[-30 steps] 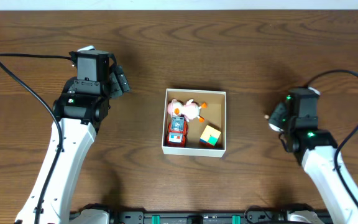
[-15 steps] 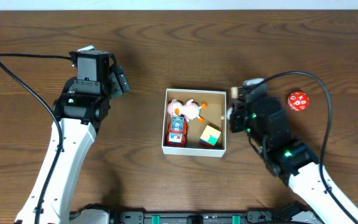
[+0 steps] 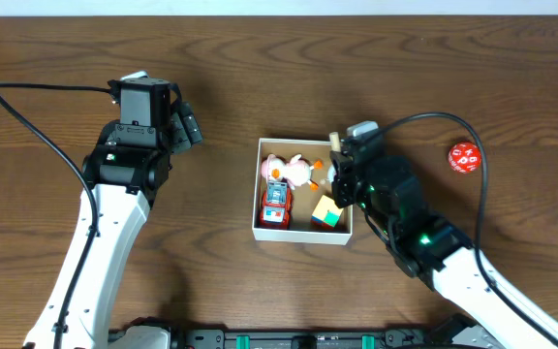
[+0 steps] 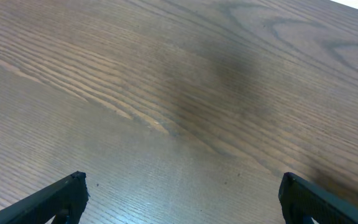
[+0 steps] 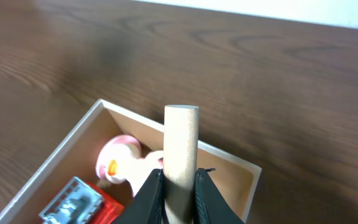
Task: Pack container
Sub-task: 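Lower the stick toy into the box and release it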
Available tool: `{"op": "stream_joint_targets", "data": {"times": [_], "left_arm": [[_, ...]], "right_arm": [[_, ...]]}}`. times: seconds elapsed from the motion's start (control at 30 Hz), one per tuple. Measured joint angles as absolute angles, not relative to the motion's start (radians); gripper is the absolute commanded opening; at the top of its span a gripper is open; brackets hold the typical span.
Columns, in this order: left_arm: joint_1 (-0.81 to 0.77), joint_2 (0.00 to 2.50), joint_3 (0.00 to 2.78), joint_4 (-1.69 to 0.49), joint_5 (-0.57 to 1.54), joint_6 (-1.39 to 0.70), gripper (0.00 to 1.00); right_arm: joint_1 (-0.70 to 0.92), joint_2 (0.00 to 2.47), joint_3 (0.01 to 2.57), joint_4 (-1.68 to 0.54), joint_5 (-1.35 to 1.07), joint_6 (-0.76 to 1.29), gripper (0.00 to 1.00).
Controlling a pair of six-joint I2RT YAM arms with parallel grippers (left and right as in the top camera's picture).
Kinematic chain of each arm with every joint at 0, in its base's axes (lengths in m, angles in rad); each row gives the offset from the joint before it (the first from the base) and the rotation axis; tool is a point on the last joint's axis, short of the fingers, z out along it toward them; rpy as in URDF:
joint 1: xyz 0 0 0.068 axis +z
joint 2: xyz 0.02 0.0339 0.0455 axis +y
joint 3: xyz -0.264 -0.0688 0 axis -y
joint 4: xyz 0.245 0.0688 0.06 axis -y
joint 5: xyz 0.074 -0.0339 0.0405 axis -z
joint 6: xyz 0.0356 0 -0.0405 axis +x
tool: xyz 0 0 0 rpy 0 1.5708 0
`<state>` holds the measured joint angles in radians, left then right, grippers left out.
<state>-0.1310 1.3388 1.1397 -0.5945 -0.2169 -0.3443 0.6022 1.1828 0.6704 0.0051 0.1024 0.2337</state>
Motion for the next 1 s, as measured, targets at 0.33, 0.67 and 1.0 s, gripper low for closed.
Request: {"op": "stream_joint_targets", "data": {"times": [0.33,0.67,1.0], "left_arm": [[-0.131,1.339,1.140,-0.595,-0.217,-0.344,0.98],[-0.131,1.339,1.140,-0.595,-0.217,-0.344,0.98],[-0.131,1.339,1.140,-0.595,-0.217,-0.344,0.98]], "right_arm": [[0.628,1.302,0.670,0.088,0.105,0.223,0.15],[0.628,1.341,0.670,0.065,0.105,0.217,0.54],[0.628,1.340,0.680,0.028,0.139,0.220,0.49]]}}
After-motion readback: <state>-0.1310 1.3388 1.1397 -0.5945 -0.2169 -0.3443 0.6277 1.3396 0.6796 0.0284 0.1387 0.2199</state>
